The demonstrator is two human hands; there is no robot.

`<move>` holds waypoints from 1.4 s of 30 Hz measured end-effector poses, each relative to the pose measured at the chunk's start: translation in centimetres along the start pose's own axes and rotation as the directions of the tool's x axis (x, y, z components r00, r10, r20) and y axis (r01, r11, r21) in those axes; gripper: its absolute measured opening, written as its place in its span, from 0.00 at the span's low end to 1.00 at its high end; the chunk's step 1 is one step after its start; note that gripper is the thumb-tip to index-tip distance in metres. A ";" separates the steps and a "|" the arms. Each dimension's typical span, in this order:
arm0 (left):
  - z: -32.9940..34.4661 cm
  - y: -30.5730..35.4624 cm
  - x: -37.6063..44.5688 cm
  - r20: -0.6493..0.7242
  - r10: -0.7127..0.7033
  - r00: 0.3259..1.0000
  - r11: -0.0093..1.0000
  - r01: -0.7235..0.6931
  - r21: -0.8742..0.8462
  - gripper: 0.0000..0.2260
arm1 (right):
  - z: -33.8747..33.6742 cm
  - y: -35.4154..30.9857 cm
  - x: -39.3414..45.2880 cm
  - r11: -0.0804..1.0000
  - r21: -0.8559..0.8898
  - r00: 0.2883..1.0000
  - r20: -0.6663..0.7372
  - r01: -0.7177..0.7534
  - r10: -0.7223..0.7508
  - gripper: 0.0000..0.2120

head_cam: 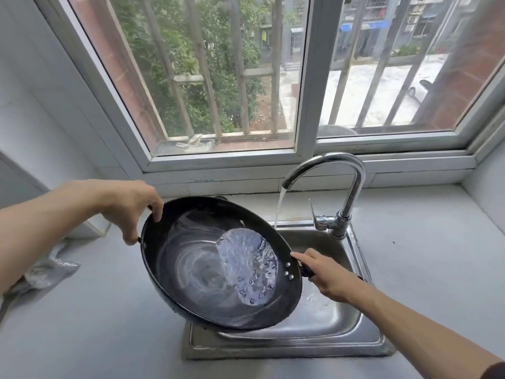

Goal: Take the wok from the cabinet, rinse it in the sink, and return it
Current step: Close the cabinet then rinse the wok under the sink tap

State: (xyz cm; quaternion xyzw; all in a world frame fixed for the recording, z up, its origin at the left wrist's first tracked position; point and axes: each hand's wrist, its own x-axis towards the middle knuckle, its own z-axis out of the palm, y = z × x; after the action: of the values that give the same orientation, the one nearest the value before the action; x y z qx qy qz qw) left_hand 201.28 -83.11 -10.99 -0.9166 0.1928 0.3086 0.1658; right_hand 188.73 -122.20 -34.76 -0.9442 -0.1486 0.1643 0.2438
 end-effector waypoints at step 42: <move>8.8 5.8 8.0 -0.096 0.413 0.906 0.849 -0.421 -0.320 0.24 | -13.8 0.4 -11.1 0.936 -0.342 0.972 0.179 -0.080 0.149 0.23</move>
State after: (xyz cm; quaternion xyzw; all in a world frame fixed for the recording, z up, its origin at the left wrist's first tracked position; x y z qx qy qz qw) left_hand 200.11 -86.41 -23.71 -0.8711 0.3338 0.3544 -0.0648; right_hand 184.13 -132.21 -20.88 -0.9571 -0.1428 0.2460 0.0547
